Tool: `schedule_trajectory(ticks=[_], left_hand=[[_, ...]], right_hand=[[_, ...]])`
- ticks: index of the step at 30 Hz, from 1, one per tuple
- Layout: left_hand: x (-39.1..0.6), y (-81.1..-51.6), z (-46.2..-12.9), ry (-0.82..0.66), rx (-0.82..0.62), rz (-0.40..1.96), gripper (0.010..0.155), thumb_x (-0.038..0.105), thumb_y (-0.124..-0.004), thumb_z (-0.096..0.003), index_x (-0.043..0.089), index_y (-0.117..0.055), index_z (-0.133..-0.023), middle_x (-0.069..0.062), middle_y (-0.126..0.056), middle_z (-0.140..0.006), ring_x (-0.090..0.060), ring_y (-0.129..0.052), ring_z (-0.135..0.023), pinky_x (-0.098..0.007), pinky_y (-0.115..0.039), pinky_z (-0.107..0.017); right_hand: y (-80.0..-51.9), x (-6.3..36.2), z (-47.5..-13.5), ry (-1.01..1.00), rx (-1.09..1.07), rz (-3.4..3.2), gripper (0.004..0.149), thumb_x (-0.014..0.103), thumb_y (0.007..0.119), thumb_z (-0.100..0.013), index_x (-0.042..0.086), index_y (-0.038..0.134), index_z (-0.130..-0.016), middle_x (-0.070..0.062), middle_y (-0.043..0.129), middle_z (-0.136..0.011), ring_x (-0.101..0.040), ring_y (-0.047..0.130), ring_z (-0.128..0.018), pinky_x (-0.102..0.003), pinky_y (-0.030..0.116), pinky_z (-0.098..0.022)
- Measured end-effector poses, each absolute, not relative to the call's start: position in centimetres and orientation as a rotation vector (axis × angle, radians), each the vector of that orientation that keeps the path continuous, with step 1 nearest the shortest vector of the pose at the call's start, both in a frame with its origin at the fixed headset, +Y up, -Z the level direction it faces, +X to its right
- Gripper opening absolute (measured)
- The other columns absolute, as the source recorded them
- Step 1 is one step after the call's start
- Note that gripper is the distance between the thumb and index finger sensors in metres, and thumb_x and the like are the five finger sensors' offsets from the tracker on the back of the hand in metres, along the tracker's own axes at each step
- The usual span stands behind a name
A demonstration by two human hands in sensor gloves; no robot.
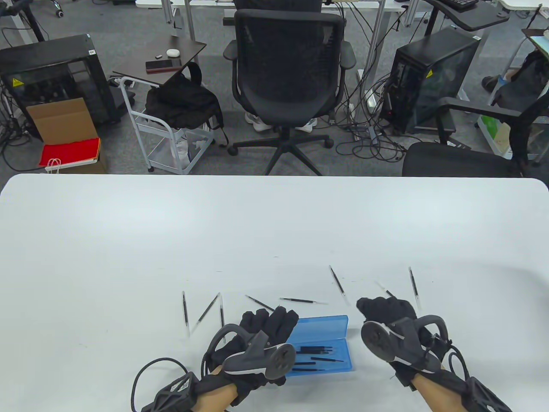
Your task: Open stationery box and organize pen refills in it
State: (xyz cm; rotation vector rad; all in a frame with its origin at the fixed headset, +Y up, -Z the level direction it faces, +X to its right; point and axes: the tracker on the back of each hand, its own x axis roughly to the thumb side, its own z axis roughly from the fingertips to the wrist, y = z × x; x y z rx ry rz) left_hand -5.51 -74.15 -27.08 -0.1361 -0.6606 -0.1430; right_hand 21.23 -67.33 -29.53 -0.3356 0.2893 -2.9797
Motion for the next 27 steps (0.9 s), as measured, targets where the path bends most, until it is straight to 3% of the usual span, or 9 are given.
schedule_trajectory(ticks=[10, 21, 27], left_hand=[[-5.5, -74.1, -27.1, -0.660, -0.137, -0.139, 0.126, 0.066, -0.088, -0.0343, 0.013, -0.008, -0.116, -0.019, -0.023, -0.125, -0.056, -0.054, -0.107, -0.072, -0.051, -0.075], [-5.5, -74.2, -27.1, -0.661, -0.139, -0.136, 0.126, 0.066, -0.088, -0.0344, 0.013, -0.008, -0.116, -0.019, -0.023, -0.125, -0.056, -0.053, -0.107, -0.072, -0.050, -0.075], [-5.5, -74.2, -27.1, -0.661, -0.139, -0.136, 0.126, 0.066, -0.088, -0.0344, 0.013, -0.008, -0.116, -0.019, -0.023, -0.125, -0.056, -0.054, -0.107, -0.072, -0.050, -0.075]], right_hand=[[-71.0, 26.1, -35.1, 0.048, -0.009, -2.988, 0.053, 0.033, 0.090, -0.046, 0.020, 0.077, -0.096, -0.008, 0.100, -0.086, -0.032, 0.103, -0.073, -0.055, 0.082, -0.064], [-74.2, 26.6, -37.2, -0.048, 0.006, -2.926, 0.056, 0.033, 0.092, -0.045, 0.023, 0.075, -0.098, -0.008, 0.097, -0.092, -0.032, 0.099, -0.080, -0.055, 0.078, -0.068], [-75.1, 26.2, -37.6, -0.057, -0.006, -2.850, 0.054, 0.032, 0.093, -0.045, 0.024, 0.077, -0.096, -0.004, 0.100, -0.086, -0.029, 0.099, -0.076, -0.055, 0.078, -0.068]])
